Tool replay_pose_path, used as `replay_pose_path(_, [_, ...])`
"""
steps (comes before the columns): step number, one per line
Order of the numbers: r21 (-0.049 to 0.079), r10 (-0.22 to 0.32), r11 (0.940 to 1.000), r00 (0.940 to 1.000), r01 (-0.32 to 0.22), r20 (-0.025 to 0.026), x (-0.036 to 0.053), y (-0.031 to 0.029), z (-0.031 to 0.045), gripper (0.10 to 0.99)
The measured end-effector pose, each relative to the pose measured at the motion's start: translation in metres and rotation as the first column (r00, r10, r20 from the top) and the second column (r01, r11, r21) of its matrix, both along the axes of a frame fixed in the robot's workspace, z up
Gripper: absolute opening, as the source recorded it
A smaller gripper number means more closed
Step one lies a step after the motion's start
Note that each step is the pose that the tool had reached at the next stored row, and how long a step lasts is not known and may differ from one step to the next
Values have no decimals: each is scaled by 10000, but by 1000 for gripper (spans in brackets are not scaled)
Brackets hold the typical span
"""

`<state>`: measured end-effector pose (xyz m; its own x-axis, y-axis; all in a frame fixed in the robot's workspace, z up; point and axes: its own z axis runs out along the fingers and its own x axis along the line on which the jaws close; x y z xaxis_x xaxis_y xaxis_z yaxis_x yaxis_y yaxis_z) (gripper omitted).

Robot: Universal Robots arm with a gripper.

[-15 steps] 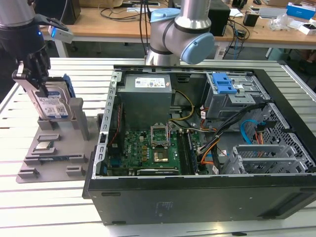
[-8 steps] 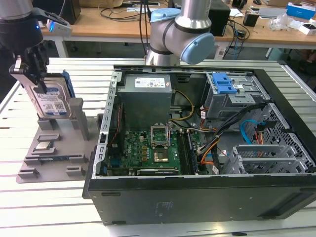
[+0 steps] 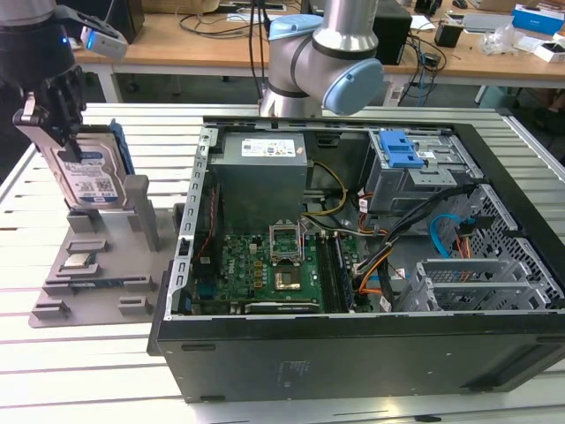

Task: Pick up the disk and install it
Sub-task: 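Pick up the disk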

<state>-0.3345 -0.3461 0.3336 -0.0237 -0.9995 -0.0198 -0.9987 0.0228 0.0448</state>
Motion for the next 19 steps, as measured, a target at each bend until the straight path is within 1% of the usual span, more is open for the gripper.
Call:
replay_pose_path(2, [0,-3,10000,10000,3,0,-1,8,16,365])
replay_pose_path(5, [0,0,10000,10000,0,-1,0,57,45,365])
replay_pose_path(12, [-1,-1,10000,10000,1,-1,0,141,107,365])
replay_pose_path(15, [-1,2,10000,10000,-2,-1,2,153,136,365])
replay_pose_path(19, [-1,0,10000,10000,0,-1,2,155,183,365])
